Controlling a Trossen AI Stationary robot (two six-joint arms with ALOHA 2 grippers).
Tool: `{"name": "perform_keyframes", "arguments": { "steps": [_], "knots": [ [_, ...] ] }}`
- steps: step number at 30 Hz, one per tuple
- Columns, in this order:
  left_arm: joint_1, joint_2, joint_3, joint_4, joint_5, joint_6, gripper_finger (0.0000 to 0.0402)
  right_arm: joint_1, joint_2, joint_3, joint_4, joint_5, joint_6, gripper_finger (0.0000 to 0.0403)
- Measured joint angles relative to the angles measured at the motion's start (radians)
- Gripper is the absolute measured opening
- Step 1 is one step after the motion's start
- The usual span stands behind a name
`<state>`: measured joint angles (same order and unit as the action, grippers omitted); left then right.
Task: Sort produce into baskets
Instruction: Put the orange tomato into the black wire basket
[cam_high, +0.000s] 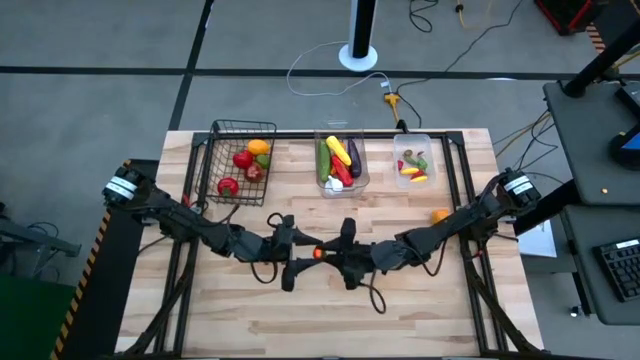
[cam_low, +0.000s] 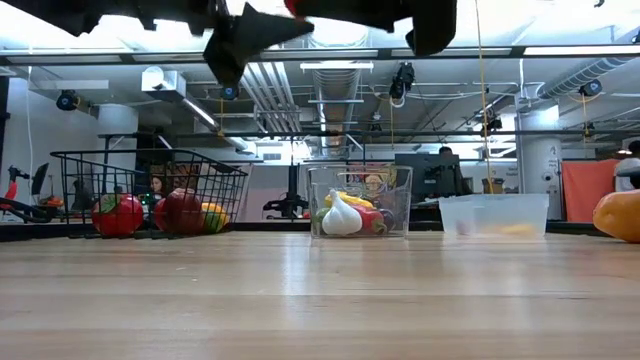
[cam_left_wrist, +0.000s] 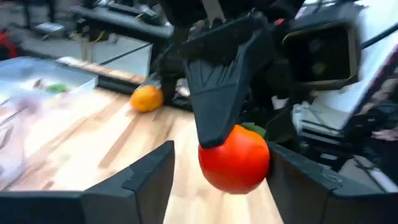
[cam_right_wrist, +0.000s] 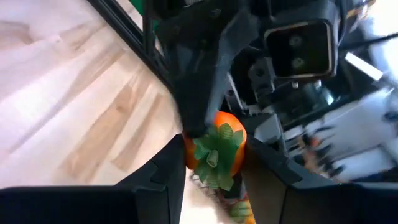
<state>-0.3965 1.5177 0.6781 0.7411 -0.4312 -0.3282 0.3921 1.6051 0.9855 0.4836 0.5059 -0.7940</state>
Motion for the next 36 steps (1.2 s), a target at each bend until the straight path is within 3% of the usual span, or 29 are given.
{"name": "perform_keyframes", "arguments": {
  "steps": [5,10,17,27,36],
  "knots": [
    [0.008,0.000,0.000,0.066,0.056,0.039,0.0249,0.013,0.000,0.001,0.039,0.019,-0.141,0.0123],
    [0.023,0.000,0.000,0.097,0.105,0.042,0.0249,0.014,0.000,0.001,0.079,0.021,-0.225,0.0125],
    [0.031,0.000,0.000,0.098,0.109,0.057,0.0215,0.014,0.000,0.001,0.076,0.021,-0.238,0.0130],
    [0.032,0.000,0.000,0.097,0.109,0.059,0.0109,0.014,0.000,0.001,0.076,0.022,-0.237,0.0177],
    [0.033,-0.001,0.000,0.085,0.105,0.062,0.0113,0.016,0.000,0.001,0.075,0.108,-0.226,0.0211]
  ]
}}
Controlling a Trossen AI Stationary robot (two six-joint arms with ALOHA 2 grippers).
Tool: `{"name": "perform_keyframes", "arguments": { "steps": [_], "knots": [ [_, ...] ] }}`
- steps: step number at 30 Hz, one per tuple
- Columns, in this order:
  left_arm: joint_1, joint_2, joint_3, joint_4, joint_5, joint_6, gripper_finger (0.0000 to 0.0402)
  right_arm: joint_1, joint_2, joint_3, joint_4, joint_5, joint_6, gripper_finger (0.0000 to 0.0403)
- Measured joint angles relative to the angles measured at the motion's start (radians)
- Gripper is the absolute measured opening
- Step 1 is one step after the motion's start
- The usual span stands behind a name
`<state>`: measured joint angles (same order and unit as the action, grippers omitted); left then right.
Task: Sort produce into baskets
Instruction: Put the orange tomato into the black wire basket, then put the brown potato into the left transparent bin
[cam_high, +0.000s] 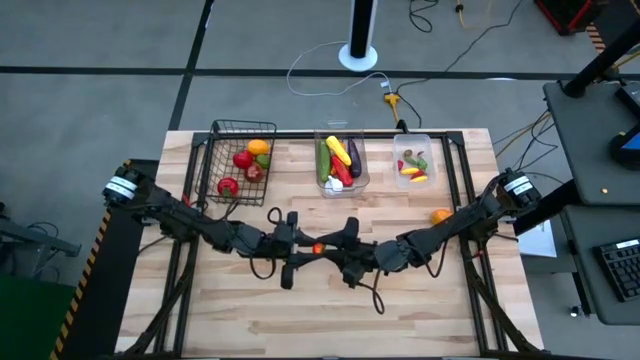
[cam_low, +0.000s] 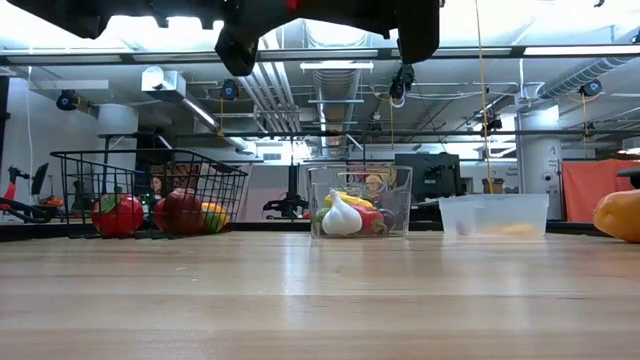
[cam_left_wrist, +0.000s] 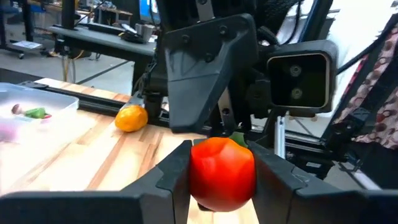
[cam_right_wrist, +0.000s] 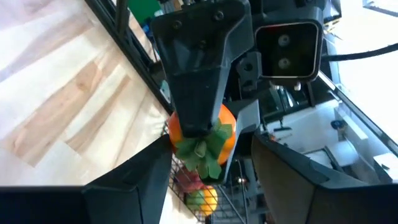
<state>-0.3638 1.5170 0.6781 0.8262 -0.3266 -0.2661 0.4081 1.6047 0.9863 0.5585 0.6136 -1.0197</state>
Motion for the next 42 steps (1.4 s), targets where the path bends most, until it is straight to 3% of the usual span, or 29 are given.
{"name": "perform_keyframes", "arguments": {
  "steps": [5,10,13,17,19,22,26,32,42],
  "knots": [
    [0.019,-0.048,0.000,-0.082,-0.027,-0.003,0.0114,0.000,-0.007,0.000,-0.005,0.053,0.013,0.0212],
    [0.050,-0.197,0.000,-0.356,-0.153,-0.017,0.0114,0.000,-0.012,0.000,0.001,0.163,0.054,0.0212],
    [0.084,-0.317,0.026,-0.639,-0.295,-0.081,0.0114,-0.010,-0.012,0.000,-0.005,0.199,0.114,0.0212],
    [0.193,-0.437,0.104,-1.191,-0.459,-0.261,0.0114,-0.027,-0.012,0.000,-0.011,0.199,0.164,0.0212],
    [0.288,-0.469,0.147,-1.444,-0.450,-0.367,0.0115,-0.036,-0.012,0.000,-0.008,0.198,0.185,0.0212],
    [0.455,-0.479,0.179,-1.672,-0.324,-0.430,0.0115,-0.047,-0.012,0.000,-0.007,0.190,0.215,0.0212],
    [0.607,-0.464,0.173,-1.703,-0.158,-0.375,0.0115,-0.052,-0.012,0.000,-0.007,0.189,0.236,0.0212],
    [0.664,-0.430,0.171,-1.728,-0.161,-0.325,0.0132,-0.051,-0.012,0.000,-0.018,0.188,0.236,0.0212],
    [0.660,-0.412,0.171,-1.734,-0.187,-0.302,0.0205,-0.052,-0.011,-0.001,-0.030,0.191,0.272,0.0212]
  ]
}}
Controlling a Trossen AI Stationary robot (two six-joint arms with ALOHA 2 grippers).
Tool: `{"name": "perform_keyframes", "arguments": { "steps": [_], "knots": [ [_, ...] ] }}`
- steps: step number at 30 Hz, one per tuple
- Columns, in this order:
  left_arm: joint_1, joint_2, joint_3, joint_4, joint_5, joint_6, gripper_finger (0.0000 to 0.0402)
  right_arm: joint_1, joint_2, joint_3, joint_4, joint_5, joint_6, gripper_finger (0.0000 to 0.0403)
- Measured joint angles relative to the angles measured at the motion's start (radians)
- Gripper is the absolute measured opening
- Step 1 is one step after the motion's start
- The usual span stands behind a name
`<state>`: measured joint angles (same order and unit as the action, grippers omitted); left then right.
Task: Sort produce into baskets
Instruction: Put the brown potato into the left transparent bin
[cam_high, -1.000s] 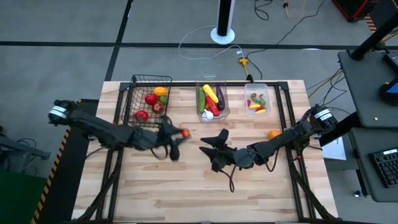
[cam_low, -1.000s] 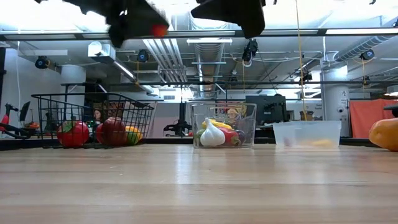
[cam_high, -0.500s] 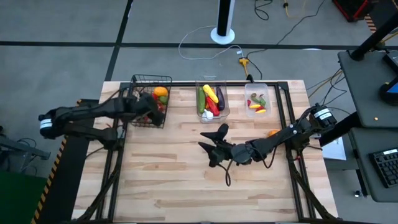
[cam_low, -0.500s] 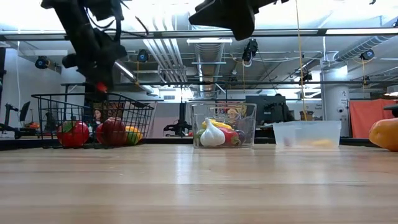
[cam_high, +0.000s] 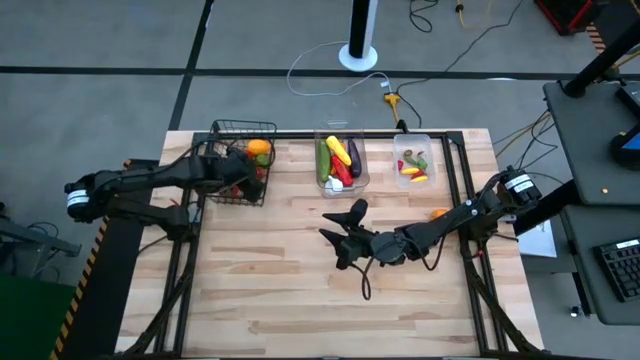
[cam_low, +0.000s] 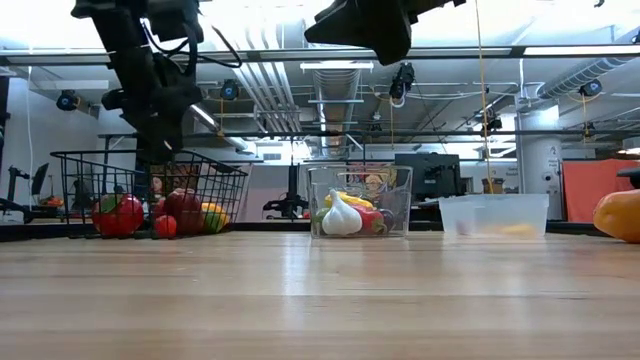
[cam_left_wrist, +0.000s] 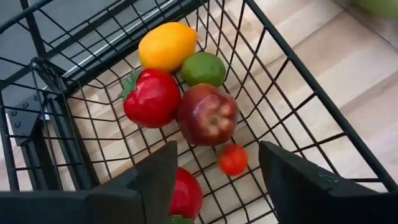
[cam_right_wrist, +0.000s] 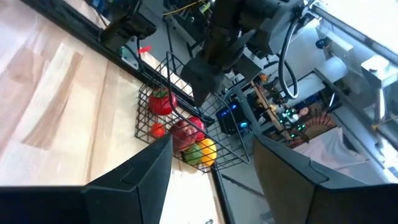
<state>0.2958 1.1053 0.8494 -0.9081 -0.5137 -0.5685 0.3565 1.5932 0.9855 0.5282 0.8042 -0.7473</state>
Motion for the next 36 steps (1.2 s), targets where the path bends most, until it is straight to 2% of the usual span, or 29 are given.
{"name": "perform_keyframes", "arguments": {
  "steps": [6,11,14,17,19,25,31,36],
  "knots": [
    [-0.089,-0.002,0.000,0.031,0.000,-0.027,0.0220,-0.003,0.000,0.000,-0.004,0.029,0.095,0.0212],
    [-0.271,-0.002,0.000,0.181,-0.007,-0.021,0.0215,-0.007,0.000,0.000,-0.007,0.055,0.215,0.0212],
    [-0.395,0.006,0.000,0.293,-0.055,-0.020,0.0209,-0.009,-0.006,0.000,-0.020,0.062,0.304,0.0212],
    [-0.511,0.027,0.000,0.377,-0.122,-0.019,0.0206,-0.010,-0.017,0.019,-0.118,0.055,0.427,0.0212],
    [-0.578,0.048,0.000,0.419,-0.168,-0.016,0.0205,-0.013,-0.028,0.047,-0.262,0.044,0.535,0.0212],
    [-0.704,0.140,0.000,0.491,-0.251,-0.016,0.0205,-0.037,-0.037,0.188,-0.806,-0.152,0.952,0.0212],
    [-0.729,0.222,0.008,0.516,-0.264,-0.016,0.0205,-0.039,-0.036,0.275,-1.352,-0.201,1.336,0.0212],
    [-0.728,0.261,0.037,0.514,-0.268,0.020,0.0205,-0.045,-0.038,0.302,-1.765,-0.351,1.523,0.0212]
  ]
}}
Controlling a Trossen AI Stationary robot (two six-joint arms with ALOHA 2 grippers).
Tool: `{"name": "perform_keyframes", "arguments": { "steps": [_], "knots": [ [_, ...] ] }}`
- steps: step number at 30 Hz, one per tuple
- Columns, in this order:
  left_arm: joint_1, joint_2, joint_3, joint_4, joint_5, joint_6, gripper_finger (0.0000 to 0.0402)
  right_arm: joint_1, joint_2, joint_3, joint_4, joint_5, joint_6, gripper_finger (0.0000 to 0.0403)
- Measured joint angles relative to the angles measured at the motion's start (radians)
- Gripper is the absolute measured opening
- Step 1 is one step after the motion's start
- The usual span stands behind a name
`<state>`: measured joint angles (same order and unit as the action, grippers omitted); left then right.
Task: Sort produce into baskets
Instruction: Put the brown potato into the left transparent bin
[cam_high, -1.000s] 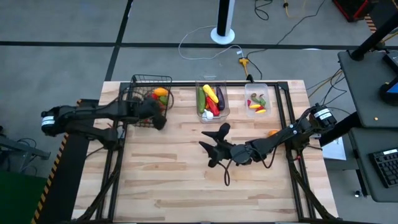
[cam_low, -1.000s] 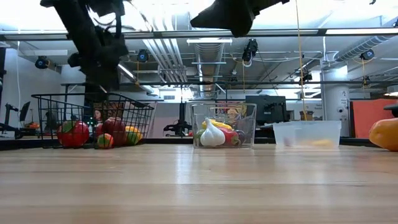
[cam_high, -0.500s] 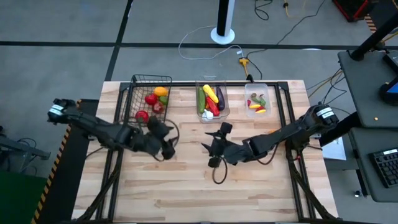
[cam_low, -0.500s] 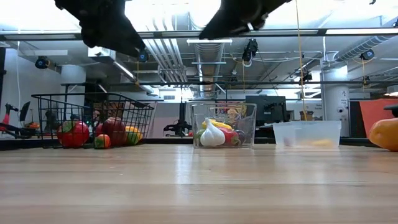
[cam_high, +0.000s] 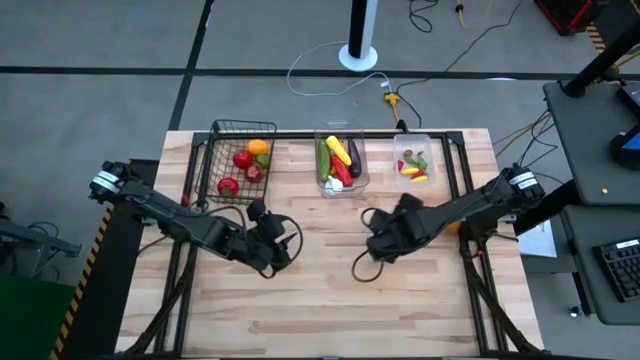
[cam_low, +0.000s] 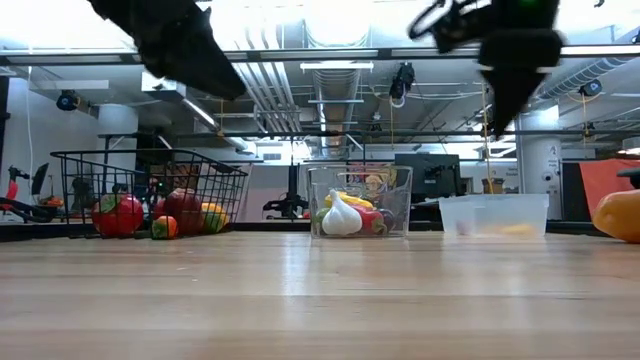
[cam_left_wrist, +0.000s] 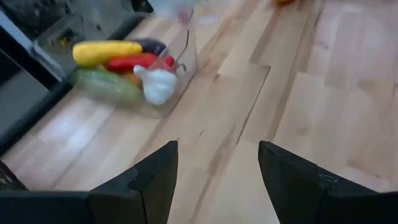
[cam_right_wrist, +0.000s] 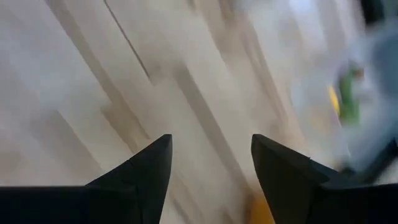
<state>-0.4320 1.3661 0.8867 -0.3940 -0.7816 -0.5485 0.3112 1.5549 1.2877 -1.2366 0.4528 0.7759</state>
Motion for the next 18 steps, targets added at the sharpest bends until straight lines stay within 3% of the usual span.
{"name": "perform_keyframes", "arguments": {
  "steps": [5,12,18],
  "knots": [
    [0.000,0.023,0.056,0.000,-0.062,0.090,0.0205,-0.033,-0.030,-0.024,-0.203,-0.153,0.090,0.0212],
    [0.000,0.014,0.116,-0.023,-0.122,0.177,0.0205,-0.106,-0.127,-0.154,-0.218,-0.315,0.085,0.0247],
    [0.000,0.008,0.118,-0.041,-0.139,0.192,0.0205,-0.168,-0.228,-0.316,-0.223,-0.357,0.100,0.0294]
  ]
}}
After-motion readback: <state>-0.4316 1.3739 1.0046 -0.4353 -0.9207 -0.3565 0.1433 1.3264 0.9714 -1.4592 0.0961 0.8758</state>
